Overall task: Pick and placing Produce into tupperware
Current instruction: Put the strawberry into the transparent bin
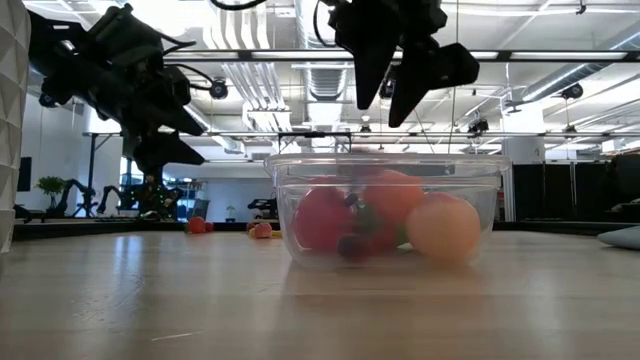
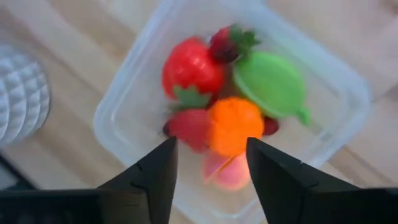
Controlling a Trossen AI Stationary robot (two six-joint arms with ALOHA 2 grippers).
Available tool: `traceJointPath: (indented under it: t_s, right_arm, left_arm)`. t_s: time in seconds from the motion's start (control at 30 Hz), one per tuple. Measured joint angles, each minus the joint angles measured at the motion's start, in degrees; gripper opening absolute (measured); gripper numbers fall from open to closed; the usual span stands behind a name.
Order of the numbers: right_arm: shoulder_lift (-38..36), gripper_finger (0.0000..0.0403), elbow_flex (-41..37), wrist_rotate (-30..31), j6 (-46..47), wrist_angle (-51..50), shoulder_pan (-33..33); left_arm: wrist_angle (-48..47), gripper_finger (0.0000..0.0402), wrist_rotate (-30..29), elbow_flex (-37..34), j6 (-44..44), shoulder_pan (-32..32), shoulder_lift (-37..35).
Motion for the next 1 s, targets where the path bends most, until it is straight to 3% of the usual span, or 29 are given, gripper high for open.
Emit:
traceJointPath:
  t_s: [0.17, 0.3, 0.4, 0.6, 0.73, 1.0]
  right_arm:
    - [0.0, 0.0226, 2.5, 6.3, 4.6, -8.0, -1.1]
    - [-0.1, 0.0249, 3.2, 6.4, 6.6, -19.4, -5.0]
    - [-0.1, 0.0258, 1.8, 6.1, 2.4, -22.5, -8.5]
    - [0.2, 0.0256, -2.8, 5.3, -6.8, -18.8, -15.5]
    - [0.2, 0.0248, -7.3, 1.1, -11.4, -13.8, -20.0]
    - [0.2, 0.0240, -15.6, -4.5, -14.3, -5.7, -24.0]
  left_arm:
    - [-0.1, 0.0245, 0.9, 0.0, 0.0, 0.0, 0.0]
    - [0.0, 0.0245, 0.9, 0.0, 0.0, 0.0, 0.0]
    - [0.0, 0.0245, 0.9, 0.0, 0.0, 0.0, 0.0]
    - [0.0, 0.0245, 0.9, 0.0, 0.0, 0.0, 0.0]
    - [0.0, 0.0245, 0.9, 0.0, 0.0, 0.0, 0.0]
    - [0.0, 0.0245, 0.9, 0.0, 0.0, 0.0, 0.0]
